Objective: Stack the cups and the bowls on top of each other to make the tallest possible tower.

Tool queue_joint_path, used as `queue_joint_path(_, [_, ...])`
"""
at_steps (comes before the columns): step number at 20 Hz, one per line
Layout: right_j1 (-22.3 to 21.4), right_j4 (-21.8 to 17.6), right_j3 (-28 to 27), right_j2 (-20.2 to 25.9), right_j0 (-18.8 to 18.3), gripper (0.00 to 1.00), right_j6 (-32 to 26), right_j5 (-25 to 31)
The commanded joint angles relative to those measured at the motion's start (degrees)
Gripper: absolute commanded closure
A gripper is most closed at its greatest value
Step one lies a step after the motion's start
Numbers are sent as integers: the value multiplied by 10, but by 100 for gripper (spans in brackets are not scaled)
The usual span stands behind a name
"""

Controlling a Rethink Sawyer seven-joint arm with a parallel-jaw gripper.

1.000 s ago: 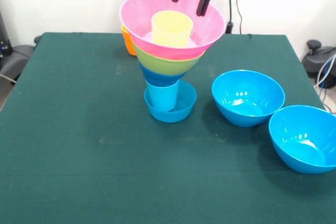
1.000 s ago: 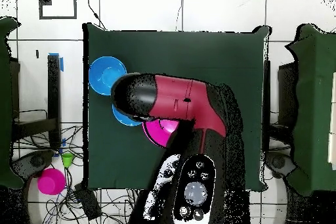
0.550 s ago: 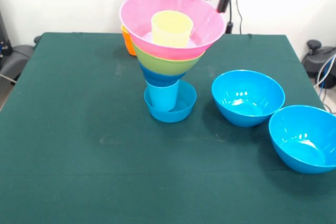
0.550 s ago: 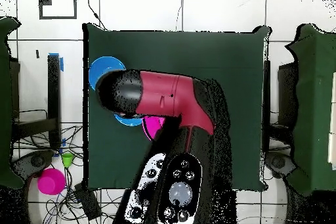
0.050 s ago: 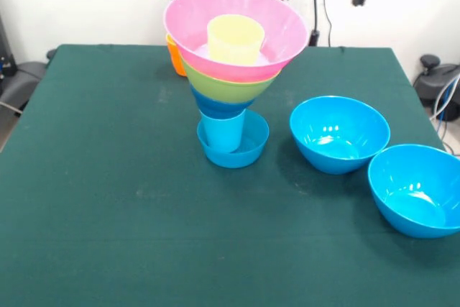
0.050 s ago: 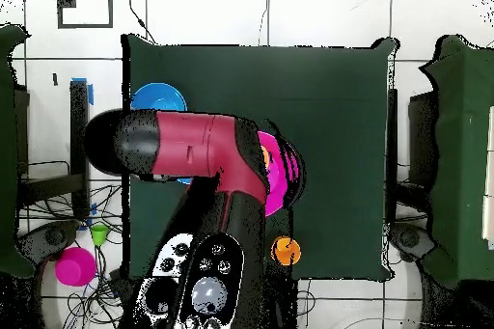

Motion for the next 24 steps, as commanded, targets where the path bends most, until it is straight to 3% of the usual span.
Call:
queue_joint_path(1, [43, 32, 18, 7, 22, 0, 181, 21])
queue_joint_path(9, [80, 81, 20, -3, 44, 0, 245, -11])
queue_joint_path(24, [136, 135, 41, -30, 81, 0, 360, -98])
